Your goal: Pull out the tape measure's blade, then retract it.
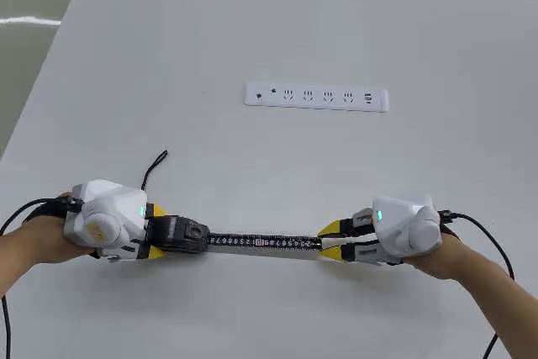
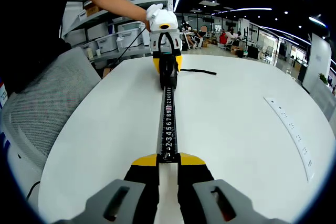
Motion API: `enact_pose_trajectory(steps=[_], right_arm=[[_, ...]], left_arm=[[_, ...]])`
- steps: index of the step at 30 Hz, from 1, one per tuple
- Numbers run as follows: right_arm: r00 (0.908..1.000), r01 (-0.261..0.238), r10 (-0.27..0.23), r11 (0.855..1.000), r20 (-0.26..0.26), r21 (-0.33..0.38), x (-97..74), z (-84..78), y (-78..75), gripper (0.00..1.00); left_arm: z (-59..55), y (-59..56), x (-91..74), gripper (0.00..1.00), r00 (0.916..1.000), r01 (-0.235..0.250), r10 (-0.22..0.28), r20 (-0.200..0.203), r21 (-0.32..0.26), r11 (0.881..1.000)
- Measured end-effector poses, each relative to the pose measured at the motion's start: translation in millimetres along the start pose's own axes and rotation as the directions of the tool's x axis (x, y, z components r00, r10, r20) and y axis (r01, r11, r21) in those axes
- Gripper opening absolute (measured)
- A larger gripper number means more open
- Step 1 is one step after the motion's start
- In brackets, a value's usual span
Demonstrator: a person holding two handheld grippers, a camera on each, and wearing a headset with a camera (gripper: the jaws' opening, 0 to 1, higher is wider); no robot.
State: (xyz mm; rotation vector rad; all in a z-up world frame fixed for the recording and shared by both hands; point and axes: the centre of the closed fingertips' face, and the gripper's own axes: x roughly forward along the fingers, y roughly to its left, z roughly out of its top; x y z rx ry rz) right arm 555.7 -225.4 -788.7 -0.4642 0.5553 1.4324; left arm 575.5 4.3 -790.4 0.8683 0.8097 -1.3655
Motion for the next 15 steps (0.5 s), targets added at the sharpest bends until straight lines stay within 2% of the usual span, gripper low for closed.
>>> enact_pose_trajectory(steps=[15], right_arm=[[1.0000, 0.000, 0.000, 1.000, 0.002, 0.008, -5.4, -4.9, 0.6, 0.11]], left_arm=[[-0.2, -0.3, 0.0, 0.28, 1.0000, 0.000, 0.000, -0.004, 0.000, 1.000]])
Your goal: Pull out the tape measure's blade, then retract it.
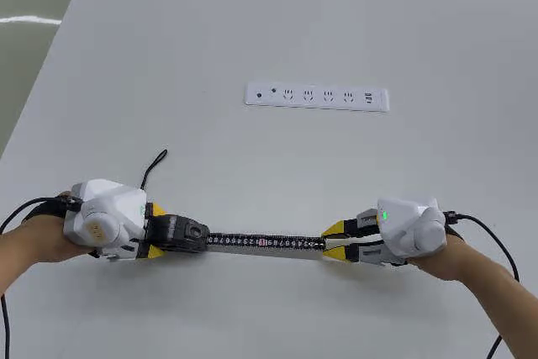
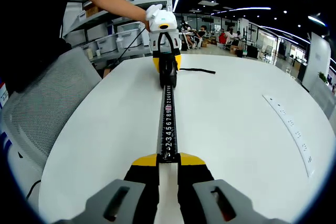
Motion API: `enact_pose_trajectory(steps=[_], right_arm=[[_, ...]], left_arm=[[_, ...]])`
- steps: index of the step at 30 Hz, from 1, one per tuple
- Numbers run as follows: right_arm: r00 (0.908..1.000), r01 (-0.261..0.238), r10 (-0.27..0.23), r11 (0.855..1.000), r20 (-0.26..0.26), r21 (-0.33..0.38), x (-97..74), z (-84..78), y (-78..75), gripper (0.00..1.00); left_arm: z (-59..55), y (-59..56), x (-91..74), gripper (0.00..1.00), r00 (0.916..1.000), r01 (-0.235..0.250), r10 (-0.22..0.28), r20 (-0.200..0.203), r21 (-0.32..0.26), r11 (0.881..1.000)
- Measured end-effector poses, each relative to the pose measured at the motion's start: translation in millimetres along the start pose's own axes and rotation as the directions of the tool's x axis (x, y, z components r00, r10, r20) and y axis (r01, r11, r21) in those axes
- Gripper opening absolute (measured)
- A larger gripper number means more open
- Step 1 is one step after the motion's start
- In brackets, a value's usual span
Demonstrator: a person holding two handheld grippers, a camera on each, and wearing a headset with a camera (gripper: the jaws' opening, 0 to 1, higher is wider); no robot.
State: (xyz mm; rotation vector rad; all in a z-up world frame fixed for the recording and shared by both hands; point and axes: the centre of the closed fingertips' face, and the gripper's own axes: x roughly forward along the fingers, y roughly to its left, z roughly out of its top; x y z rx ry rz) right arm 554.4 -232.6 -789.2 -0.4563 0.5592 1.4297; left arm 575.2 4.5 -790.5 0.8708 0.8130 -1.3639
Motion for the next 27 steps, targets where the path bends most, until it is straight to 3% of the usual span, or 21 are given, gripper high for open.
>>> enact_pose_trajectory(steps=[27], right_arm=[[1.0000, 0.005, -0.005, 1.000, -0.008, 0.003, -13.4, -8.1, -2.4, 0.11]], left_arm=[[0.4, -0.2, -0.3, 0.28, 1.0000, 0.001, -0.001, -0.007, -0.005, 1.000]])
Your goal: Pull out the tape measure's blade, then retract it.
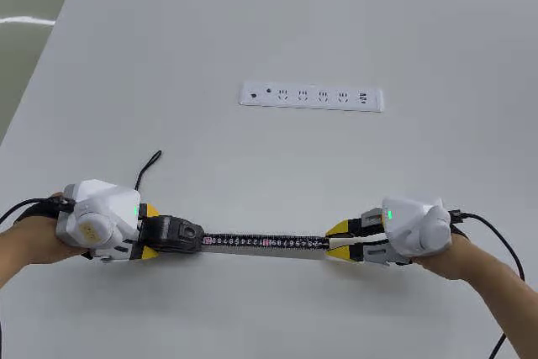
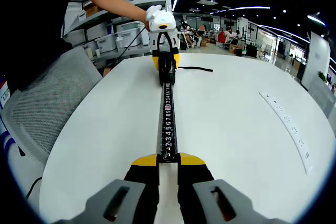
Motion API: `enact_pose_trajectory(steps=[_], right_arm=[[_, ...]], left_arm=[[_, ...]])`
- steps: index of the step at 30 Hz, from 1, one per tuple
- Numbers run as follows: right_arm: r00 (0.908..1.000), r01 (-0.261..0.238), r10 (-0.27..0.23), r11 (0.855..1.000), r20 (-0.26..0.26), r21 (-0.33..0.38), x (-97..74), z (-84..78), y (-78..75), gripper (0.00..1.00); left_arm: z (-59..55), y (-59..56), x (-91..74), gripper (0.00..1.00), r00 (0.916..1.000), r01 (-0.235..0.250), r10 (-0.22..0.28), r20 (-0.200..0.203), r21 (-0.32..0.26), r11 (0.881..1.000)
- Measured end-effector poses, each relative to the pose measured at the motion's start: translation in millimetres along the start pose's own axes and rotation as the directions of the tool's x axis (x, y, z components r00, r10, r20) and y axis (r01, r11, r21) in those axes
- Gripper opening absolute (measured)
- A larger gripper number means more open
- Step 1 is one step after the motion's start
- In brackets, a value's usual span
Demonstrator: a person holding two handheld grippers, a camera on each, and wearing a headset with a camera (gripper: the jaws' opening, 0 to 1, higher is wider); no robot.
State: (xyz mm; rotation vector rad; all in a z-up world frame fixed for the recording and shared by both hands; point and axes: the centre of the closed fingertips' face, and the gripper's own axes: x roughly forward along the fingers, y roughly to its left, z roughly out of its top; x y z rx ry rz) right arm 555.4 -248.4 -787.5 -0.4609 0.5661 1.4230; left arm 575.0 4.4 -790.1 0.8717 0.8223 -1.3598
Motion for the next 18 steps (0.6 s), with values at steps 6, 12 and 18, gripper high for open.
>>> enact_pose_trajectory(steps=[6, 12, 18], right_arm=[[1.0000, 0.002, -0.002, 1.000, -0.002, 0.002, -2.6, -1.6, -0.9, 0.11], [1.0000, 0.005, -0.005, 1.000, -0.004, 0.002, -5.1, -3.6, -1.9, 0.11], [1.0000, 0.007, -0.007, 1.000, -0.005, 0.006, -8.1, -4.4, -1.4, 0.11]], left_arm=[[0.6, 0.1, -0.1, 0.28, 1.0000, 0.000, 0.000, 0.001, -0.002, 1.000], [0.4, 0.7, 0.2, 0.28, 1.0000, 0.000, 0.000, -0.001, -0.004, 1.000], [0.1, 0.7, 0.4, 0.28, 1.0000, 0.001, -0.001, -0.003, -0.003, 1.000]])
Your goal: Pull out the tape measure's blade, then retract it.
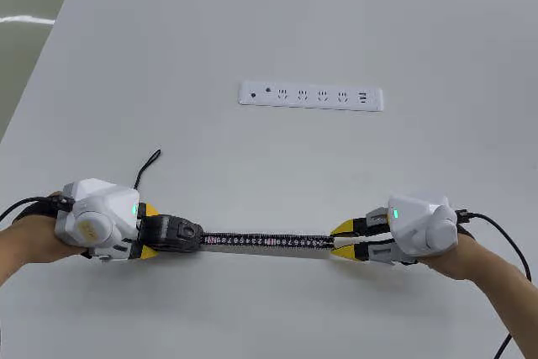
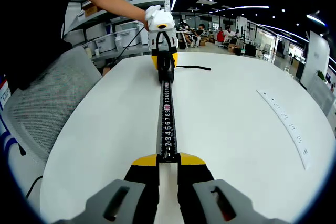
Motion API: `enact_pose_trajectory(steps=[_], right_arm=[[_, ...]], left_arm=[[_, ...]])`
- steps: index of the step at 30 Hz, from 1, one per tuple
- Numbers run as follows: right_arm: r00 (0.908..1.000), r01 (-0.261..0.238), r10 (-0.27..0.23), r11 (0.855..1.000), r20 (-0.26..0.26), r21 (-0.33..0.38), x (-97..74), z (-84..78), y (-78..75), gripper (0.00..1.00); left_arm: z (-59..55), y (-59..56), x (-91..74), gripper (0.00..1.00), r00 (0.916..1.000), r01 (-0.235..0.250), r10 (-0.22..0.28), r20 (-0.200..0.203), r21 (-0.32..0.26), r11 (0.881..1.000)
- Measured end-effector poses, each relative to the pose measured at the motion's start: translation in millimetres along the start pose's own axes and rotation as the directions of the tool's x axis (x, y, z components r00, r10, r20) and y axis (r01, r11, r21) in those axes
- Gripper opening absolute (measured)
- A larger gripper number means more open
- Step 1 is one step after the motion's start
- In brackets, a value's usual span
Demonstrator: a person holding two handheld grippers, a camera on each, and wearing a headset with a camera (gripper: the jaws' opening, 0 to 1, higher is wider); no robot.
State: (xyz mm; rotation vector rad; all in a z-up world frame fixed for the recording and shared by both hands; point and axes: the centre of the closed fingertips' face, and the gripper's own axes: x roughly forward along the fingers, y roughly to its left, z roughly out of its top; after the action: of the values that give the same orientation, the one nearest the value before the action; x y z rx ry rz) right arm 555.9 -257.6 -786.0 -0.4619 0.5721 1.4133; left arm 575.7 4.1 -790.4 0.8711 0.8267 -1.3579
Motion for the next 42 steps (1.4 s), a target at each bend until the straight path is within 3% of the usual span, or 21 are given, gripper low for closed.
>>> enact_pose_trajectory(steps=[21, 42], right_arm=[[0.9999, 0.007, -0.007, 1.000, -0.013, 0.012, -8.4, -7.7, 0.3, 0.11], [0.9973, 0.007, -0.005, 1.000, -0.073, 0.018, 2.7, -22.3, -3.2, 0.12]], left_arm=[[2.5, -1.7, -0.9, 0.28, 1.0000, 0.001, -0.001, -0.003, -0.007, 1.000], [5.1, -0.5, 3.3, 0.28, 0.9996, 0.017, -0.017, -0.024, 0.000, 1.000]])
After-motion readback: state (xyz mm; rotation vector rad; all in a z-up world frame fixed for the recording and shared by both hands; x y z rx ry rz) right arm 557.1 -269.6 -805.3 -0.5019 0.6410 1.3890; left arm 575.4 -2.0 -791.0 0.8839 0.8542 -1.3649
